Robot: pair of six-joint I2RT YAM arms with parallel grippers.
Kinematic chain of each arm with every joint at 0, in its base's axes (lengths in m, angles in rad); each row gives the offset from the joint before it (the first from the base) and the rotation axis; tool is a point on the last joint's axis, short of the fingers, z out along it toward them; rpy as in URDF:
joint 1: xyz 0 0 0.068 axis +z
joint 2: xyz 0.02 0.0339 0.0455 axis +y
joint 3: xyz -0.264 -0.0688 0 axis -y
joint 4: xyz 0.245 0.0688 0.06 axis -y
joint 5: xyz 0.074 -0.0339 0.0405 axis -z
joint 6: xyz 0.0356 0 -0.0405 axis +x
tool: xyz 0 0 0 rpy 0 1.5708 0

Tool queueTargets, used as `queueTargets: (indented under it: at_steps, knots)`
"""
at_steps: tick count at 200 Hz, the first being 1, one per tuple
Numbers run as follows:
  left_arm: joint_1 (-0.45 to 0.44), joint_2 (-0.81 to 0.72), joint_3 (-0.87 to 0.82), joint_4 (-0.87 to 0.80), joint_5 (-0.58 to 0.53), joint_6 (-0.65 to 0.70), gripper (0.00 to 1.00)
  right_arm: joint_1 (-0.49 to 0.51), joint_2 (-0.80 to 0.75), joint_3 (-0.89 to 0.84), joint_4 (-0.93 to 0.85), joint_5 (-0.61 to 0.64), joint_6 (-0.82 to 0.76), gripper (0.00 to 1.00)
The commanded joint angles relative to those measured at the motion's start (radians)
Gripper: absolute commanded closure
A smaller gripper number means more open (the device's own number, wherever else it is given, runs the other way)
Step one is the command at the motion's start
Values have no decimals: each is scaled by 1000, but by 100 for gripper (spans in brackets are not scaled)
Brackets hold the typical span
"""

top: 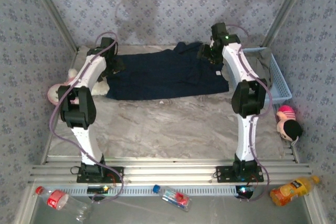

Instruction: Fold and stack the mixed laundry pile

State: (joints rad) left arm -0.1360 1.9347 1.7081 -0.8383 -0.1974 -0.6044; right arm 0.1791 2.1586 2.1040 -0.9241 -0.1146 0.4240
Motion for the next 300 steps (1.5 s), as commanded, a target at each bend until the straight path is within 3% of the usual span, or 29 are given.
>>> queueTargets:
  at_steps: [1,20,45,62,115,156,197,241,300]
  knots:
    - [-31,-117,-80,3,47,55,5,-2,-152,-206,65,24,-10,40]
    - [-59,-166,-184,78,131,47,17,-3,-229,-376,135,16,10,47]
    - [-93,-169,-269,154,197,28,44,4,-267,-522,213,31,25,56]
    - [-107,-121,-259,206,235,26,51,5,-253,-563,245,16,51,60]
    - [-117,76,-165,221,226,37,52,3,-91,-509,268,34,98,71]
    - [-118,138,-184,189,221,57,51,-45,-33,-522,213,58,144,72]
    - [-132,72,-330,212,262,20,48,-81,-106,-605,158,100,86,71]
    - [-193,-84,-595,303,316,-89,44,-140,-281,-831,240,30,85,71]
    - [-205,-256,-847,241,162,-107,41,-95,-451,-1072,229,-1,86,70]
